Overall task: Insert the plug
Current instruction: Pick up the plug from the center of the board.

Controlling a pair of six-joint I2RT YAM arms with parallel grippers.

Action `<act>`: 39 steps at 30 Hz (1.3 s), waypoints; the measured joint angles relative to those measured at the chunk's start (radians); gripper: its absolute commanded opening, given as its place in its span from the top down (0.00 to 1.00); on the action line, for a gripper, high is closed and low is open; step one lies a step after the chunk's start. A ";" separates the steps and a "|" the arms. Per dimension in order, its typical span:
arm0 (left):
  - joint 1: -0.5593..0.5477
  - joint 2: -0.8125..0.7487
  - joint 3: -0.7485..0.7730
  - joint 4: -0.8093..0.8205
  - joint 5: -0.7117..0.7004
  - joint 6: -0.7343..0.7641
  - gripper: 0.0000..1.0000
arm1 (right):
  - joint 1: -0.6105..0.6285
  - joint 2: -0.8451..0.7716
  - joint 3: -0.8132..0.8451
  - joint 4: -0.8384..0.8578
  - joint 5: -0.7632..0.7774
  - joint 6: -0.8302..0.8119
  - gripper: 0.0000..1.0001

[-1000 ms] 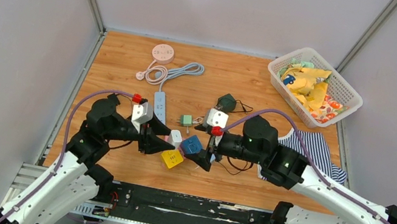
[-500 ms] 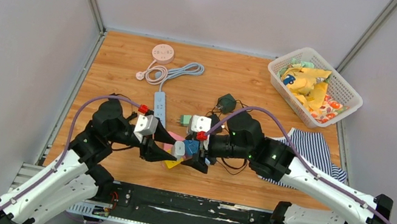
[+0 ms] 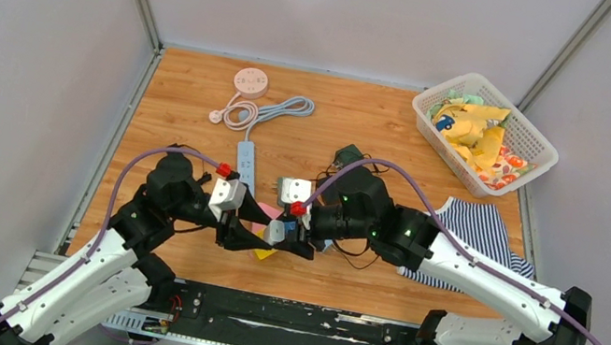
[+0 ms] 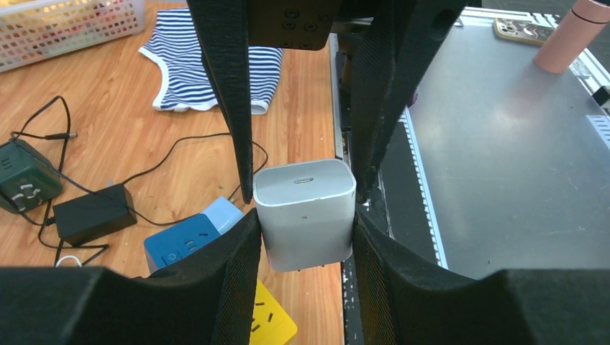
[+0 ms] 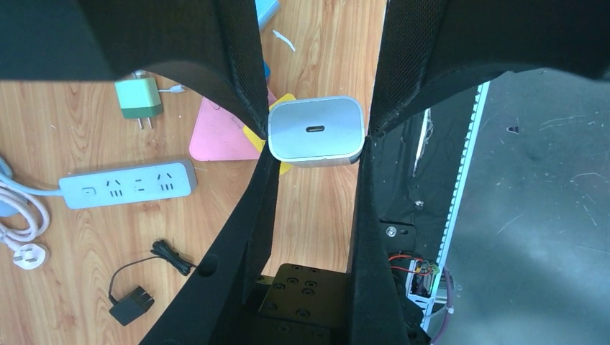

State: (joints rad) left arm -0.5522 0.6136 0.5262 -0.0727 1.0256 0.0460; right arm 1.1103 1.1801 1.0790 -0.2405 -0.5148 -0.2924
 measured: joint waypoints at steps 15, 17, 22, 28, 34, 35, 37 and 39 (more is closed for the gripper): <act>-0.002 0.002 0.000 -0.052 -0.012 0.034 0.49 | 0.000 0.006 -0.020 0.014 0.005 -0.016 1.00; -0.002 -0.004 0.000 -0.060 -0.028 0.034 0.38 | 0.000 -0.003 -0.035 0.024 0.029 -0.006 1.00; -0.002 -0.025 0.002 -0.087 -0.090 0.033 0.00 | 0.000 -0.049 -0.093 0.047 0.103 0.040 1.00; -0.002 -0.033 0.005 -0.109 -0.158 0.032 0.00 | 0.000 -0.091 -0.167 0.098 0.228 0.119 1.00; -0.002 -0.032 0.006 -0.121 -0.309 -0.013 0.00 | 0.000 -0.096 -0.231 0.166 0.393 0.215 1.00; -0.002 -0.030 0.006 -0.124 -0.340 -0.023 0.00 | 0.000 -0.094 -0.238 0.175 0.412 0.230 1.00; -0.002 -0.023 0.006 -0.131 -0.404 -0.056 0.00 | 0.000 -0.085 -0.248 0.185 0.454 0.264 1.00; -0.002 -0.008 0.011 -0.148 -0.476 -0.094 0.00 | 0.000 -0.074 -0.254 0.192 0.502 0.305 1.00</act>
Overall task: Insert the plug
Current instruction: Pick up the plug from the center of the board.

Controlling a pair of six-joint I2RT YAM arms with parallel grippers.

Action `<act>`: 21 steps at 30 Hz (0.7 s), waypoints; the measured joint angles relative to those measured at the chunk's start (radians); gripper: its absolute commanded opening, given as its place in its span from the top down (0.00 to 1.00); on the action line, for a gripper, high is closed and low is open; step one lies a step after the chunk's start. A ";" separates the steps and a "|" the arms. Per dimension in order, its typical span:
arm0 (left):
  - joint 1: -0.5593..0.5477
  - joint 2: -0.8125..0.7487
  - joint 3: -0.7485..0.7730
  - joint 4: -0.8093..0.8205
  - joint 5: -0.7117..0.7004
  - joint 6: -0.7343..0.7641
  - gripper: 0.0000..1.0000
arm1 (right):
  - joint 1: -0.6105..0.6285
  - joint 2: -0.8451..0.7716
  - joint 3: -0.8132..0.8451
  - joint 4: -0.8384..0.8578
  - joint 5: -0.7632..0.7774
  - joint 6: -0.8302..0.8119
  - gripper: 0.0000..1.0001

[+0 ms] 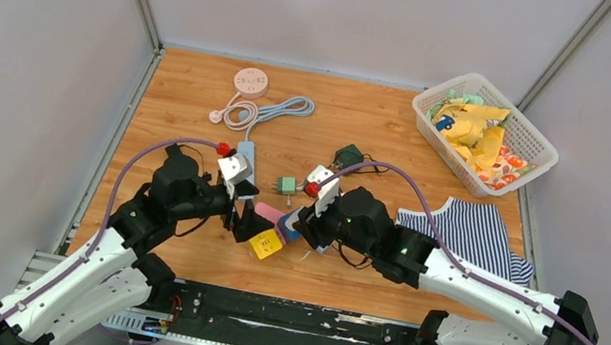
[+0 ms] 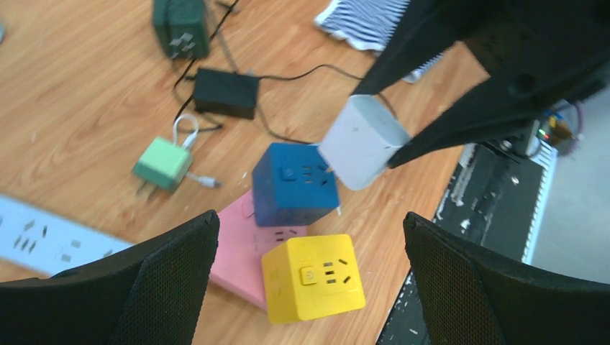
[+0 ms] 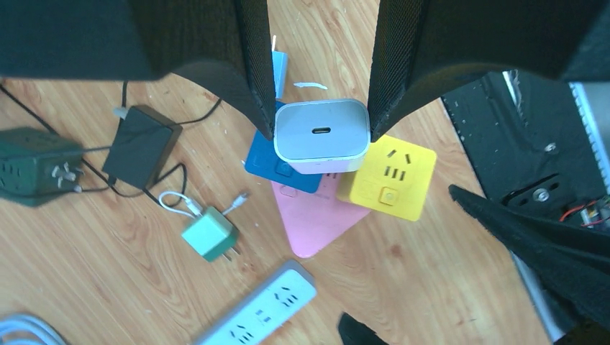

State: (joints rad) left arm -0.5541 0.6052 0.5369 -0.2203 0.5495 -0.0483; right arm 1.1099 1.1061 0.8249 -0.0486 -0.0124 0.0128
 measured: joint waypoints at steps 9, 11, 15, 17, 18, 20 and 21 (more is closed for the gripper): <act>0.000 0.097 0.060 -0.097 -0.248 -0.135 0.00 | 0.000 0.024 -0.032 0.010 0.116 0.156 1.00; 0.000 0.110 0.080 -0.123 -0.270 -0.146 0.00 | 0.000 0.028 -0.035 0.008 0.125 0.181 1.00; 0.000 0.143 0.126 -0.169 -0.309 -0.167 0.00 | 0.000 0.033 -0.035 0.005 0.135 0.224 1.00; 0.000 0.149 0.135 -0.188 -0.331 -0.178 0.00 | 0.000 0.038 -0.035 0.005 0.138 0.240 1.00; 0.000 0.149 0.135 -0.198 -0.341 -0.182 0.00 | 0.000 0.041 -0.035 0.004 0.140 0.248 1.00; 0.000 0.148 0.135 -0.216 -0.360 -0.185 0.00 | 0.000 0.048 -0.035 0.004 0.145 0.260 1.00; 0.000 0.146 0.135 -0.224 -0.370 -0.184 0.00 | 0.000 0.052 -0.035 0.003 0.148 0.265 1.00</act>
State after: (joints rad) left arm -0.5537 0.7513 0.6716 -0.4438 0.1791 -0.2321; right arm 1.1099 1.1580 0.7895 -0.0452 0.1356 0.2775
